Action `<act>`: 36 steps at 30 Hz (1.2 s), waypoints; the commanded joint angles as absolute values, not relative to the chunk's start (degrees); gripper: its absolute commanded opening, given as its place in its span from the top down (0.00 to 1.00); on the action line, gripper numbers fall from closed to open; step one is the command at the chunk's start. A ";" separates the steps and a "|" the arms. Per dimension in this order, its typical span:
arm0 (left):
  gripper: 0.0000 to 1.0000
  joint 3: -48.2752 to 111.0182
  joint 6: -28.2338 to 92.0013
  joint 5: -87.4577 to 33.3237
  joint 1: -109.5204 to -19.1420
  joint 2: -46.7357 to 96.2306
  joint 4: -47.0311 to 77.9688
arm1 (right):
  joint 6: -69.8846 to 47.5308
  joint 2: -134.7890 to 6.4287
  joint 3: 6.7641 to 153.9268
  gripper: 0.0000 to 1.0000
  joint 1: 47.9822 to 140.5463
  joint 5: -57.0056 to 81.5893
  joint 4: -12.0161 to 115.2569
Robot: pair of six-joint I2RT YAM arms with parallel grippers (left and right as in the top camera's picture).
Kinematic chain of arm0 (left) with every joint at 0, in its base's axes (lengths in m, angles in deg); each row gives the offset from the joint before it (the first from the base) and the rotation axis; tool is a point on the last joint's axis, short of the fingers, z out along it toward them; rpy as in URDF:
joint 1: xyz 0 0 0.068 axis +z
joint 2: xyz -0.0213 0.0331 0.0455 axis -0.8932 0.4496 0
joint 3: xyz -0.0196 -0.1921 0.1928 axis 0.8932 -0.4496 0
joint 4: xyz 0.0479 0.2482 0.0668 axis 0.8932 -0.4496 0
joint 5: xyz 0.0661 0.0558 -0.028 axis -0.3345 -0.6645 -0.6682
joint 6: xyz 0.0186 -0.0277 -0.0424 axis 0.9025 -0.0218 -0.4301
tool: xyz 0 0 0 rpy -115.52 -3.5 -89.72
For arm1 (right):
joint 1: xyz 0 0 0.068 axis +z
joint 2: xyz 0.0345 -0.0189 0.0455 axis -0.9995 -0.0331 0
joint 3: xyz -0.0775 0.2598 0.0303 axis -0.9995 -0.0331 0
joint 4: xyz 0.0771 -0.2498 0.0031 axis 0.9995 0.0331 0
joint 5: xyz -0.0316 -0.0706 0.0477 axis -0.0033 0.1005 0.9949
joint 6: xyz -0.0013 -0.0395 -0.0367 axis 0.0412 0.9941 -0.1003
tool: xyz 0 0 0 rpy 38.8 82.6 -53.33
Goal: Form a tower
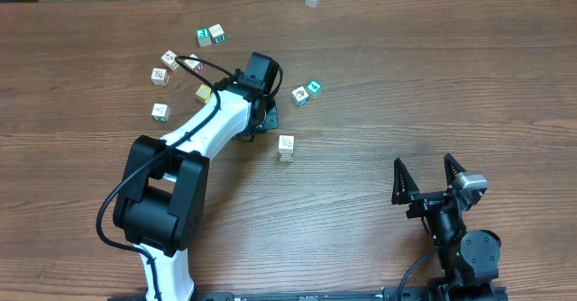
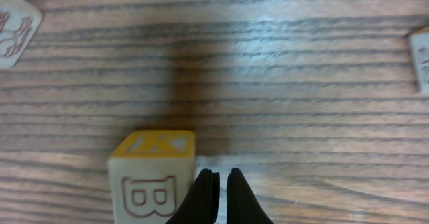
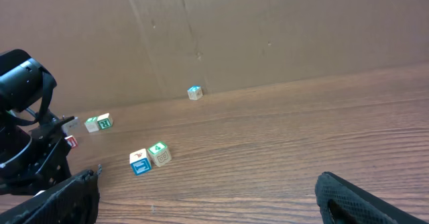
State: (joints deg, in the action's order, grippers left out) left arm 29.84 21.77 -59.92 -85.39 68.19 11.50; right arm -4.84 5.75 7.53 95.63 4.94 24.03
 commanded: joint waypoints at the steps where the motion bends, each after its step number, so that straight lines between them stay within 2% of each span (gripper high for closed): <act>1: 0.96 29.40 21.21 -61.75 -85.35 68.21 10.89 | -5.10 6.43 6.94 0.00 95.48 4.94 23.68; 20: 0.96 32.25 23.44 -62.06 -85.32 68.10 6.54 | -5.10 6.43 6.94 0.00 95.48 4.94 23.68; 30: 0.94 37.67 35.68 -58.23 -85.32 67.99 3.55 | -5.10 6.43 6.94 0.00 95.48 4.94 23.68; 32: 0.90 38.76 39.06 -58.26 -85.32 67.99 2.69 | -5.10 6.43 6.94 0.00 95.48 4.94 23.68; 33: 0.85 39.20 40.83 -58.28 -85.32 67.99 2.21 | -5.10 6.43 6.94 0.00 95.48 4.94 23.68; 34: 0.71 39.46 42.50 -58.37 -85.32 67.99 1.69 | -5.10 6.43 6.94 0.00 95.48 4.94 23.68; 36: 0.60 39.46 43.41 -59.76 -85.32 67.99 1.25 | -5.10 6.43 6.94 0.00 95.48 4.94 23.68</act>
State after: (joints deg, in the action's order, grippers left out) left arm 38.06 37.38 -59.20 -85.39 68.19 1.97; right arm -4.79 5.75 7.53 95.63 4.89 23.98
